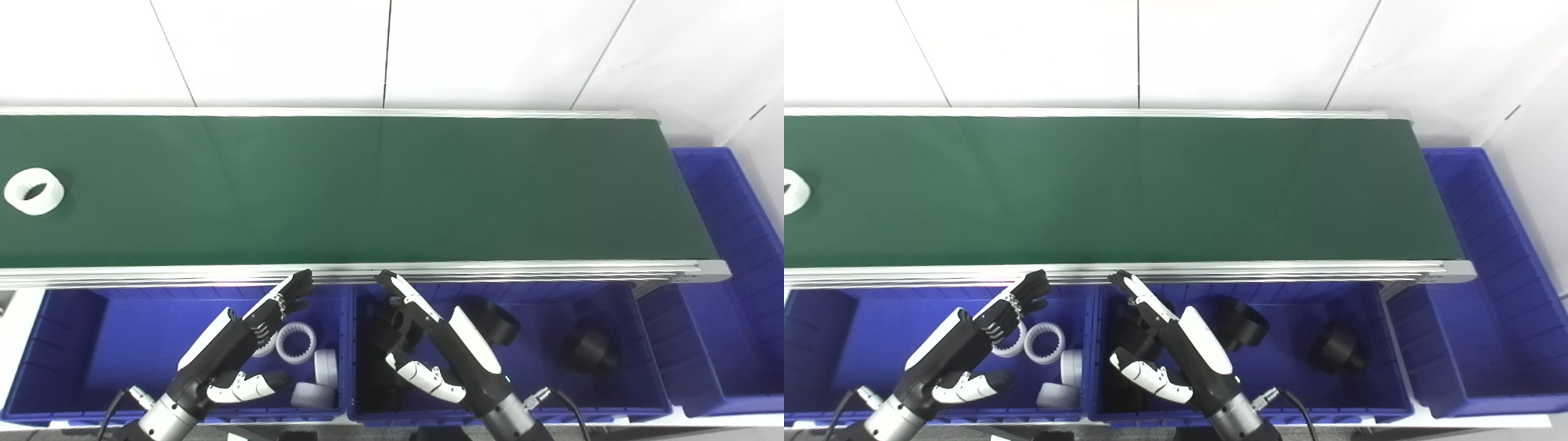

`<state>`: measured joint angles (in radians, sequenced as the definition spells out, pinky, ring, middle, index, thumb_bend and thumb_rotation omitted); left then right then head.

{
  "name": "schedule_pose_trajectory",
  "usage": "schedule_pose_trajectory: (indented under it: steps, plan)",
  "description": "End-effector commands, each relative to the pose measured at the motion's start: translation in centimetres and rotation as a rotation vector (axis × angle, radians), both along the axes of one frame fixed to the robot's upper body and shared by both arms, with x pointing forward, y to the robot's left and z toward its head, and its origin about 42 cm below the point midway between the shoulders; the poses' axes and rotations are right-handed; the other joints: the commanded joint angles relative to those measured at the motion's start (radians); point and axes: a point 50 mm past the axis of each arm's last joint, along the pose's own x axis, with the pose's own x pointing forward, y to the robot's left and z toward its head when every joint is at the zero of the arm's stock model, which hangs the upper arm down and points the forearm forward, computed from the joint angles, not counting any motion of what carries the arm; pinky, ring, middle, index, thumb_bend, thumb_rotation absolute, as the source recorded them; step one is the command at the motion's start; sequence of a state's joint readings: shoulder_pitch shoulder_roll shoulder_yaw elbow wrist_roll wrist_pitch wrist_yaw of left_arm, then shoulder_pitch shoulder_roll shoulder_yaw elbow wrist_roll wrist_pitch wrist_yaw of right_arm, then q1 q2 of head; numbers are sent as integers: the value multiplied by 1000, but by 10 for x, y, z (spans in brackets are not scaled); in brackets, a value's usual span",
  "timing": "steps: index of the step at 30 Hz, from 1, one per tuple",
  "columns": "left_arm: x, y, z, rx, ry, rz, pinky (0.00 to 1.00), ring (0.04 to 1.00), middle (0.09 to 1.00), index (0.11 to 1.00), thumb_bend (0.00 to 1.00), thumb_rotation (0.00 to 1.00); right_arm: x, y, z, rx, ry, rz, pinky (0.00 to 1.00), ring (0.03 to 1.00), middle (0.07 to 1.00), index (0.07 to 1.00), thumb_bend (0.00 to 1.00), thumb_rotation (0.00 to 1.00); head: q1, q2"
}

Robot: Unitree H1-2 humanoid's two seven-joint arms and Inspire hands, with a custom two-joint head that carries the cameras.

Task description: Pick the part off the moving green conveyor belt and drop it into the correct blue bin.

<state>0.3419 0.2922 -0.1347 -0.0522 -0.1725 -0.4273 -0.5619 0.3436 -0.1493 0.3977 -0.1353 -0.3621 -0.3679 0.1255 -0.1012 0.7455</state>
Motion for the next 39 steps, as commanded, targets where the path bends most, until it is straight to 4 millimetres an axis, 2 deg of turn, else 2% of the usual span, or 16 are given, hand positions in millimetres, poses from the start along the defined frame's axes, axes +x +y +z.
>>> schedule_pose_trajectory:
  steps: [1, 23, 31, 39]
  plan:
    - [0, 0, 9, -25, -60, -1, 945, 979, 991, 974, 492, 592, 1, 2, 10, 32, -49, 7, 869, 940, 977, 954, 394, 894, 1, 1]
    - [-1, 0, 10, -28, -61, -2, 943, 979, 995, 974, 492, 594, 0, 2, 12, 29, -46, 10, 864, 939, 978, 956, 392, 896, 5, 12]
    - [0, -1, 11, -18, -69, 0, 940, 976, 991, 974, 498, 643, 1, 2, 12, 30, -54, 12, 864, 941, 979, 955, 386, 894, 5, 13]
    - [2, -2, 12, -24, -70, -4, 936, 977, 995, 975, 483, 617, 2, 2, 13, 23, -52, 14, 853, 936, 978, 955, 391, 895, 9, 15]
